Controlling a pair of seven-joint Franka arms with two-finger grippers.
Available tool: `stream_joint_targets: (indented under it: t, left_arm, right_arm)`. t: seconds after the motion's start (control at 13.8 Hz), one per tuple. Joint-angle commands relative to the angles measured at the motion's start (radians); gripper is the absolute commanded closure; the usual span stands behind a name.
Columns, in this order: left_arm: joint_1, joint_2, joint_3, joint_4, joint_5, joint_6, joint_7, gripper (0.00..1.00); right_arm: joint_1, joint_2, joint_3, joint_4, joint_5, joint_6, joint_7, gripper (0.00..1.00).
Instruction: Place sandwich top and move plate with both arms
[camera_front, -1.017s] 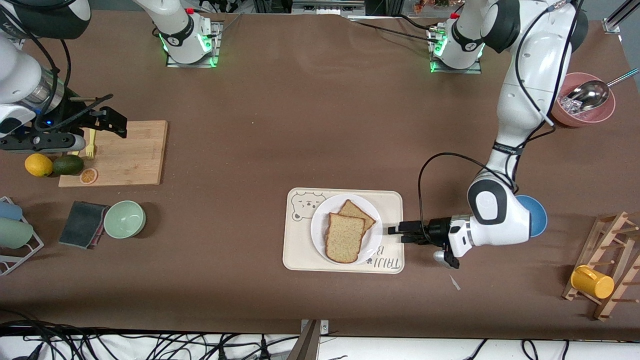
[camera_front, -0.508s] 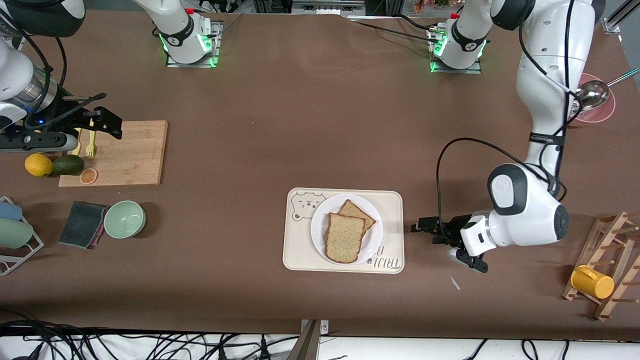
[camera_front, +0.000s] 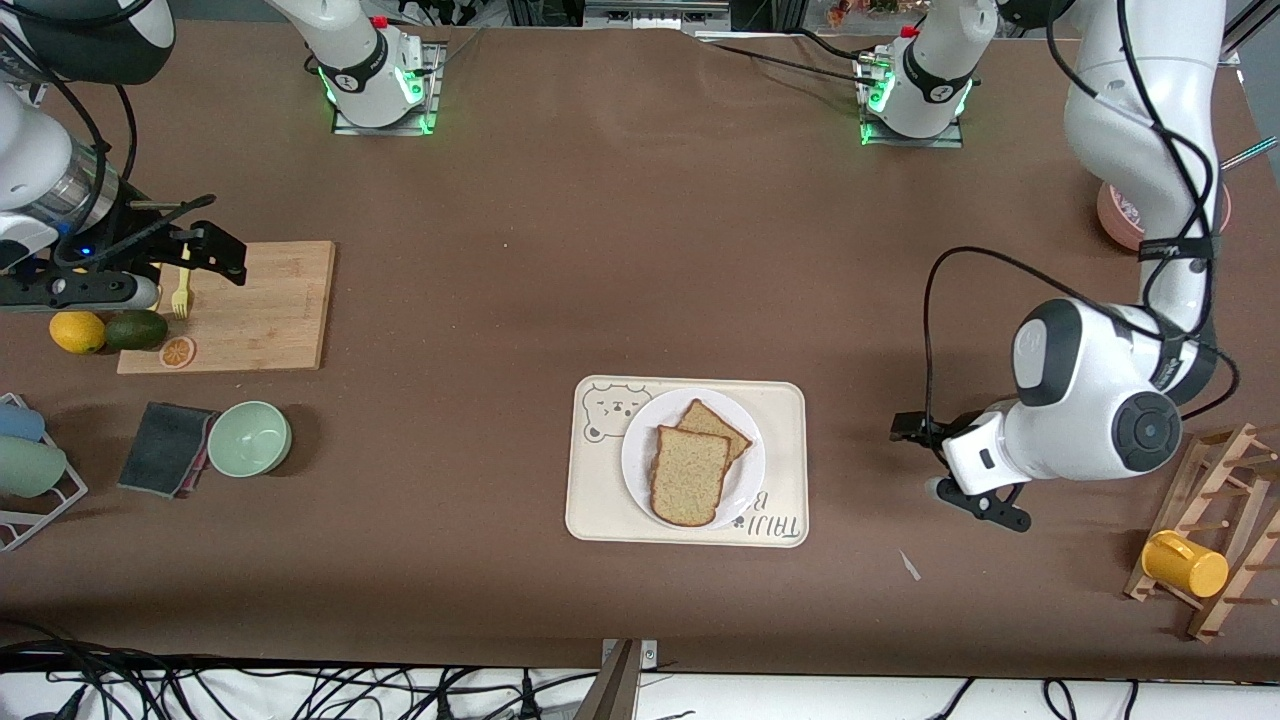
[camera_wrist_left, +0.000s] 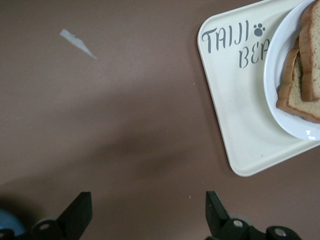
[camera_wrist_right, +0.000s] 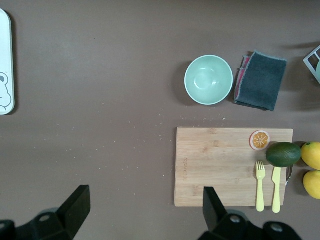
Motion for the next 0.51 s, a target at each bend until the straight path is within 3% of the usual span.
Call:
stream_joint_targets:
  t: [0.0,0.44]
  left_arm:
    - [-0.003,-0.130,0.007,-0.030,0.043,-0.098,-0.055,0.00]
    - [-0.005,-0.417,-0.006,-0.031,0.094,-0.335,-0.199,0.00]
  right_arm:
    - [-0.007,-0.003,0.005,0.006,-0.013,-0.001,-0.003,0.00]
    - [-0.007,-0.003,0.007,0.008,-0.011,0.001,-0.003,0.00]
